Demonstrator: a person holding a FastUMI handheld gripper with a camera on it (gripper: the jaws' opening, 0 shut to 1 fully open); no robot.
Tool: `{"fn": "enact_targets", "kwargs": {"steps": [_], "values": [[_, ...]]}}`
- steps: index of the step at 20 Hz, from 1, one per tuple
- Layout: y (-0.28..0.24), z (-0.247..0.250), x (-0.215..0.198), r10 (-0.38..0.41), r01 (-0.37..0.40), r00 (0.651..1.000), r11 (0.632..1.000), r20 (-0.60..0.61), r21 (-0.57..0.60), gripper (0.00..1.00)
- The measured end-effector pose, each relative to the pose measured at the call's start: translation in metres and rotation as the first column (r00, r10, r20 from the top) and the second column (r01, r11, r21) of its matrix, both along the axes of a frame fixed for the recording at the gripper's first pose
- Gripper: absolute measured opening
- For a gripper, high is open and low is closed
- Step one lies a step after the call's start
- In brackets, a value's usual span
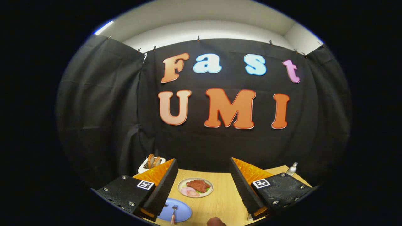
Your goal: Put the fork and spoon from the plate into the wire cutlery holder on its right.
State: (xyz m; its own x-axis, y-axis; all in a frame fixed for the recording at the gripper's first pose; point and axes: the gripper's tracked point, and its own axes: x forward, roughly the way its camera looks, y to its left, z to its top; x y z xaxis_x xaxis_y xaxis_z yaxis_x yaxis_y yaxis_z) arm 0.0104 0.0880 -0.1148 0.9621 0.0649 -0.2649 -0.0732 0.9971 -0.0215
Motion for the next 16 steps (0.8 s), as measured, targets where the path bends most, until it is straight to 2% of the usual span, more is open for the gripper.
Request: {"fn": "enact_targets", "kwargs": {"steps": [2,5,11,16], "values": [[0.022,-0.041,-0.003,0.041,-0.039,0.990,0.999,-0.136,0.016,0.98],[0.051,-0.099,-0.012,0.105,-0.096,0.937,0.994,-0.332,0.044,0.96],[0.081,-0.192,-0.046,0.163,-0.182,0.777,0.983,-0.608,0.031,0.90],[0.093,-0.242,-0.075,0.166,-0.215,0.646,0.976,-0.745,0.031,0.87]]}}
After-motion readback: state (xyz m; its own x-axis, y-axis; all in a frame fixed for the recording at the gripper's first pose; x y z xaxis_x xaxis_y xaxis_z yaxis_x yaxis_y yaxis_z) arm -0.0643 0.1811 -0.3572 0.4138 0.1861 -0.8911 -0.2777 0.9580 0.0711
